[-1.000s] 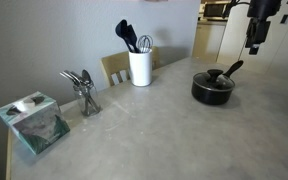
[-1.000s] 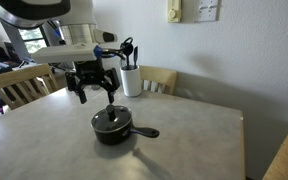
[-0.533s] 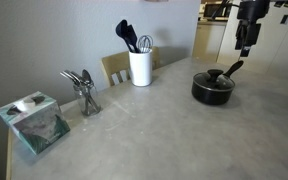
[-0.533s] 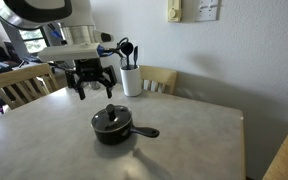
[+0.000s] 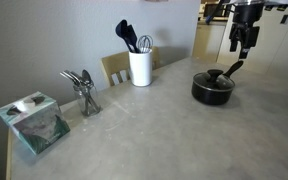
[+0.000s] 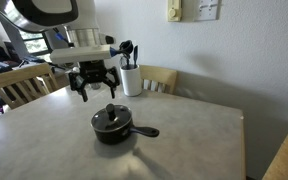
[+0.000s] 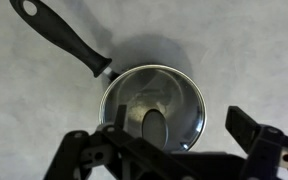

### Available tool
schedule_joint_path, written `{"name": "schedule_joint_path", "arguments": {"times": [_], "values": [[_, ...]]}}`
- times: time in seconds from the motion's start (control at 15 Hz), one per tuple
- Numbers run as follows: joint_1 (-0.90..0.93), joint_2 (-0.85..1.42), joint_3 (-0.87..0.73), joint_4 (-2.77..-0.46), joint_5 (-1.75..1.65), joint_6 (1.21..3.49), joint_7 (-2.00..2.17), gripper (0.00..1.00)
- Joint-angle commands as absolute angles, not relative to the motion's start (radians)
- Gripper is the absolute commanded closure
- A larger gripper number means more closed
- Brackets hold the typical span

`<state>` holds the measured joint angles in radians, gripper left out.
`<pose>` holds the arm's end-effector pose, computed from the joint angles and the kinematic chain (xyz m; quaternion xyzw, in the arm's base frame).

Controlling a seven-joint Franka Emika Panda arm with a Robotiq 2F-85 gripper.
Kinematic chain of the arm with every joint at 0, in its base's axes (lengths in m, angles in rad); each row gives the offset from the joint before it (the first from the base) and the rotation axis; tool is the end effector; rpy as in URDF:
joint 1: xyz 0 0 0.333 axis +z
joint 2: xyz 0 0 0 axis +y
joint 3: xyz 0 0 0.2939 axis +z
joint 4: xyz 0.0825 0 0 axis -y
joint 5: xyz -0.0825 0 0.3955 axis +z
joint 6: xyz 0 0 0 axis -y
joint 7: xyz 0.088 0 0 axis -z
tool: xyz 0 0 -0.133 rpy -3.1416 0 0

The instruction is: Remove the lid from the black pot and place it on the table

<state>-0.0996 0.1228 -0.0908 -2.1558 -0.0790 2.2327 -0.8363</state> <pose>0.5431 -0.1089 0.2837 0.9391 0.3409 -0.0376 0.0203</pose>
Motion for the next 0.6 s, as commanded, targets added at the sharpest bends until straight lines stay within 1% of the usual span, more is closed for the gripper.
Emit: {"name": "schedule_joint_path", "arguments": {"times": [0.0, 0.53], "values": [[-0.106, 0.137, -0.08, -2.16, -0.079, 2.237, -0.83, 0.0], [-0.107, 0.249, -0.044, -2.119, -0.068, 2.315, -0.843, 0.0]]}}
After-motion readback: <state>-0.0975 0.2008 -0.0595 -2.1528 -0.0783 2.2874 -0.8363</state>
